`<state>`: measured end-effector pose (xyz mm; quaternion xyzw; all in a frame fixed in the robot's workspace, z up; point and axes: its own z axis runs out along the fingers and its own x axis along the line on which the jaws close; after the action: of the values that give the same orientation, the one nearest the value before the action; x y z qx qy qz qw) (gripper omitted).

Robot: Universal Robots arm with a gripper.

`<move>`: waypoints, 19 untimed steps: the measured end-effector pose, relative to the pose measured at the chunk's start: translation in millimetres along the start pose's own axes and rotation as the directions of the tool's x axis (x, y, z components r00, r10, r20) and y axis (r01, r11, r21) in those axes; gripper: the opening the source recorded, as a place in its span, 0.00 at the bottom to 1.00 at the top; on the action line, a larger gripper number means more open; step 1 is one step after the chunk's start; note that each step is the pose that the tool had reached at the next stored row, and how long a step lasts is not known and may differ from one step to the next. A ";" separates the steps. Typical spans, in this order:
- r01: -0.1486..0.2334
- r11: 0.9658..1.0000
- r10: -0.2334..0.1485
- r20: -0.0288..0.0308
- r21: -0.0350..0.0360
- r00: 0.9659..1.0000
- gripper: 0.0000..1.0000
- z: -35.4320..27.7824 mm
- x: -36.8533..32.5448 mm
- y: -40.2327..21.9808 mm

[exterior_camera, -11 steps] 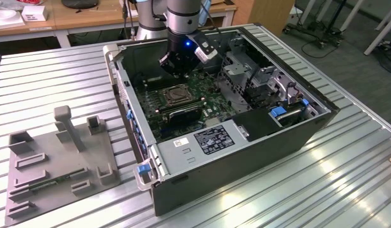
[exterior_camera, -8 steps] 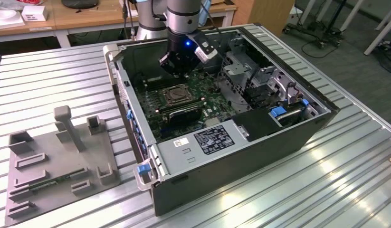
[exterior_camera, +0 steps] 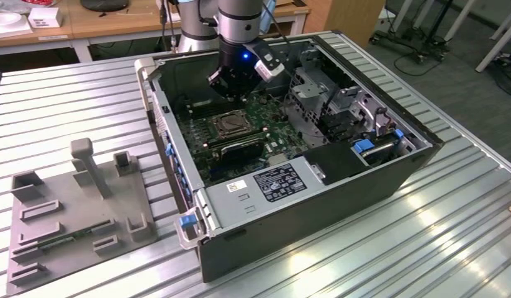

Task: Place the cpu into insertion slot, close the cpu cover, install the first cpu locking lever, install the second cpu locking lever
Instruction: 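Install the first cpu locking lever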

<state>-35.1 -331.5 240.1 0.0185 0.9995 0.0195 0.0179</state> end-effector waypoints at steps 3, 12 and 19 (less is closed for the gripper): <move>0.000 1.000 0.000 0.000 0.000 1.000 0.10 -0.6 0.0 0.0; 0.000 1.000 0.000 0.000 0.000 1.000 0.10 -2.6 -0.1 0.1; 0.000 1.000 0.000 0.000 0.000 1.000 0.10 -5.3 -0.2 0.2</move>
<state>-35.1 -331.5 245.4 0.0185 0.9995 0.0195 0.0179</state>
